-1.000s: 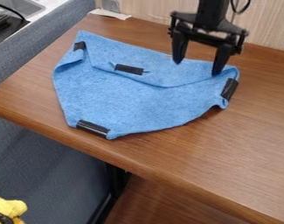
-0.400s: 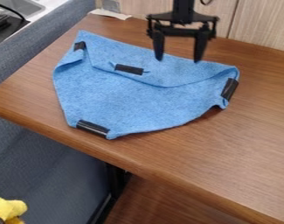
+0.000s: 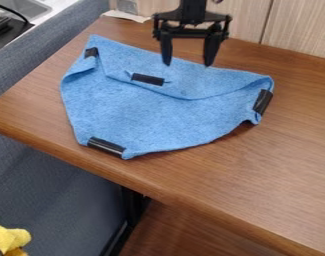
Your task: Unfold the cloth from the middle to the top
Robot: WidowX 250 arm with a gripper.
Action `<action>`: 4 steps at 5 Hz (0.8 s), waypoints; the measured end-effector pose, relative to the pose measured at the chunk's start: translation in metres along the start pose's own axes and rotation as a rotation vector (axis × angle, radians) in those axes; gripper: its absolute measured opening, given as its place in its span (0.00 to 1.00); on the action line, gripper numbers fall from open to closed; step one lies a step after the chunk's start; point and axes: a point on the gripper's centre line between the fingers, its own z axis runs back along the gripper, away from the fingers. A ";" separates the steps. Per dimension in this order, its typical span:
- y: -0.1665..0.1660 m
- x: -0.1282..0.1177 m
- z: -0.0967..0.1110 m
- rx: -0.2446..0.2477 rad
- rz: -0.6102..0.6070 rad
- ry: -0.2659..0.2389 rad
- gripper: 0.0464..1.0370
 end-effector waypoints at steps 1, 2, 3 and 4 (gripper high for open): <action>0.008 -0.004 -0.014 0.041 0.033 -0.008 0.96; 0.014 -0.007 -0.016 0.056 0.062 -0.031 0.96; 0.022 -0.007 -0.020 0.079 0.085 -0.024 0.96; 0.026 -0.007 -0.022 0.083 0.096 -0.019 0.96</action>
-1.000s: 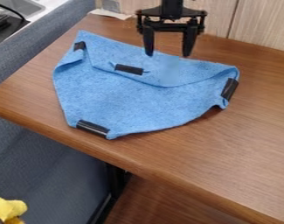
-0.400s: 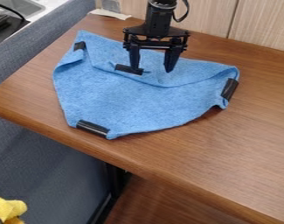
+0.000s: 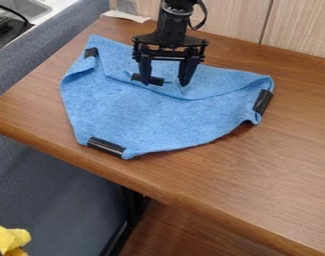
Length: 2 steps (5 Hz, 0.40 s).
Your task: Unfold the cloth from the middle to the top
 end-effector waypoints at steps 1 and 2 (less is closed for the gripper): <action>-0.001 0.001 0.001 -0.005 -0.018 -0.004 0.96; -0.005 0.002 -0.008 0.006 -0.038 0.012 0.91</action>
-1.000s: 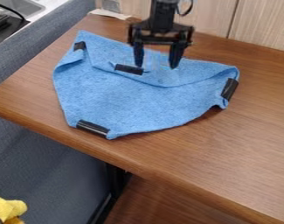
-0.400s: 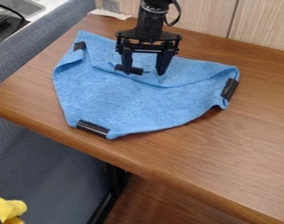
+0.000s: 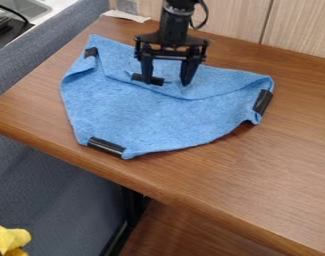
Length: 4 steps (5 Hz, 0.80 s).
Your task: Unfold the cloth from the middle to the top
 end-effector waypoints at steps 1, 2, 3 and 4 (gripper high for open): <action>-0.002 -0.001 -0.001 -0.002 -0.008 0.004 0.63; -0.008 -0.003 -0.005 -0.001 -0.023 0.013 0.37; -0.009 -0.003 -0.005 -0.010 -0.023 0.008 0.15; -0.011 -0.005 -0.005 -0.026 -0.030 0.009 0.03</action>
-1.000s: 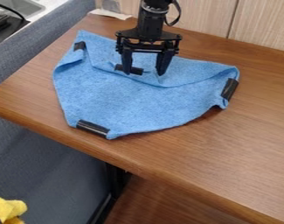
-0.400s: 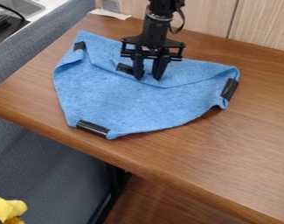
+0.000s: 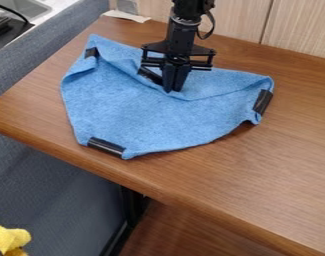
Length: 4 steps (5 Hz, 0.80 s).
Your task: Unfold the cloth from the middle to the top
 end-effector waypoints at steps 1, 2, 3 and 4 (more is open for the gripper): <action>0.002 -0.002 0.006 -0.010 0.004 -0.007 0.01; 0.001 -0.003 0.011 -0.020 0.009 0.004 0.01; -0.005 0.007 0.027 -0.052 0.010 -0.022 0.01; -0.014 0.017 0.050 -0.090 0.010 -0.051 0.01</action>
